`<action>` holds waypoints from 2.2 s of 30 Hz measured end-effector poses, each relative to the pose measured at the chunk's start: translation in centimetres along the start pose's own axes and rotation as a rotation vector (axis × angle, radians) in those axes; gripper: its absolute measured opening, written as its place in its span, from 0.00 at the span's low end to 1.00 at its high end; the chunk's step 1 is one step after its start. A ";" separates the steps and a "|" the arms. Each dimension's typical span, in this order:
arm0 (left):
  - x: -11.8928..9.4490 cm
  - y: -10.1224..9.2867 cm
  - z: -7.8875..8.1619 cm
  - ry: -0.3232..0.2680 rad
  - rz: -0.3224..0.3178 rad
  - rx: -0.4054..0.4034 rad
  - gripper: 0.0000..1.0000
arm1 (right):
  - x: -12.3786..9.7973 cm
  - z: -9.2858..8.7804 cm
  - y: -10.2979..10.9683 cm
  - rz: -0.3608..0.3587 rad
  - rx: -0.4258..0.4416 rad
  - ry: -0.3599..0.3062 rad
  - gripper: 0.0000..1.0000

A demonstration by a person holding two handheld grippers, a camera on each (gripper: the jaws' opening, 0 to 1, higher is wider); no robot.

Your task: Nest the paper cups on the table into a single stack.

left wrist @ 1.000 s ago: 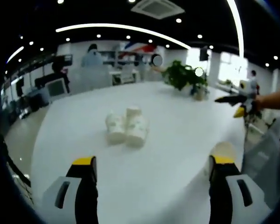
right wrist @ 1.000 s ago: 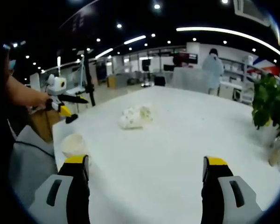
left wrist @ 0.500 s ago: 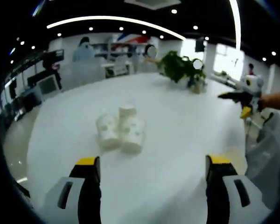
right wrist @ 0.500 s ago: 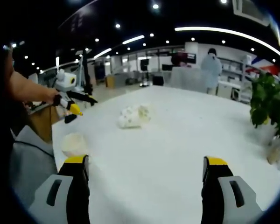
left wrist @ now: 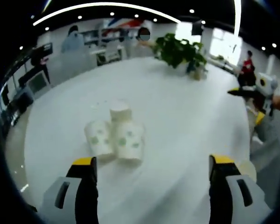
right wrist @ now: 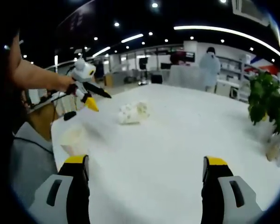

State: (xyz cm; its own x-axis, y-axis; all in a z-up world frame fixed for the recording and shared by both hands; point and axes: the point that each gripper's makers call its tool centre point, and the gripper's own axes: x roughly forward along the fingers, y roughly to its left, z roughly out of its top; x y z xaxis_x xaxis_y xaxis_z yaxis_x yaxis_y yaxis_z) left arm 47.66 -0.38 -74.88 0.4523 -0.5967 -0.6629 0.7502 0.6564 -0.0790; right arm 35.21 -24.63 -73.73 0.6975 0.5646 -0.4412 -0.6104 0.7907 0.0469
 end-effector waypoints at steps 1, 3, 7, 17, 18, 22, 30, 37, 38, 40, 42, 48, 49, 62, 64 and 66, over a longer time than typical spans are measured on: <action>0.4 0.1 0.3 0.012 0.001 0.009 0.99 | 0.0 -0.1 0.0 0.000 0.001 0.000 1.00; 1.0 0.4 0.9 0.029 0.002 0.025 0.98 | 0.0 -0.2 -0.2 -0.001 0.004 0.002 1.00; 2.3 0.9 1.8 0.055 -0.007 0.061 0.92 | 0.1 -0.3 -0.3 -0.001 0.011 -0.001 1.00; 5.1 2.1 3.9 0.119 -0.030 0.092 0.83 | 0.4 0.0 -0.7 0.000 0.018 -0.012 1.00; 5.5 2.2 3.9 0.129 -0.036 0.094 0.82 | 0.4 0.0 -0.8 -0.001 0.018 -0.013 1.00; 6.7 2.5 3.5 0.171 -0.041 0.090 0.72 | 0.4 0.0 -1.0 -0.004 0.021 -0.016 1.00; 8.9 3.2 2.2 0.247 -0.036 0.017 0.65 | 0.2 -0.3 -1.3 -0.015 0.036 -0.017 1.00; 10.3 3.4 0.6 0.338 -0.048 0.014 0.63 | 0.1 -0.5 -1.5 -0.022 0.045 -0.018 1.00; 10.6 3.4 0.4 0.351 -0.047 0.015 0.61 | 0.2 -0.5 -1.5 -0.022 0.046 -0.019 1.00; 11.0 3.8 0.1 0.376 -0.027 0.014 0.61 | 0.2 -0.5 -1.6 -0.021 0.047 -0.018 1.00; 11.3 4.2 0.1 0.383 -0.006 0.011 0.59 | 0.3 -0.6 -1.6 -0.021 0.046 -0.017 1.00; 12.0 4.5 -0.7 0.416 0.006 0.001 0.56 | 0.4 -0.3 -1.8 -0.022 0.043 -0.020 1.00; 12.1 4.4 -0.9 0.420 0.006 0.001 0.55 | 0.4 -0.4 -1.9 -0.022 0.042 -0.019 1.00; 11.9 4.1 -1.0 0.417 0.001 0.020 0.43 | 0.4 -0.2 -1.6 -0.021 0.042 -0.019 1.00; 11.8 3.9 -1.2 0.418 -0.004 0.019 0.42 | 0.5 -0.2 -1.5 -0.019 0.041 -0.019 1.00; 11.6 3.7 -1.4 0.421 -0.006 0.017 0.42 | 0.5 -0.2 -1.3 -0.017 0.039 -0.020 1.00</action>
State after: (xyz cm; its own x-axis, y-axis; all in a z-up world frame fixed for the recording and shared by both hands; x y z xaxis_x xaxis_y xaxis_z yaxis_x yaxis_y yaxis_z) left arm 55.04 -4.22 -83.91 0.2139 -0.3577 -0.9090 0.7618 0.6436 -0.0740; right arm 36.33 -25.43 -74.20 0.7152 0.5554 -0.4243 -0.5835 0.8086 0.0750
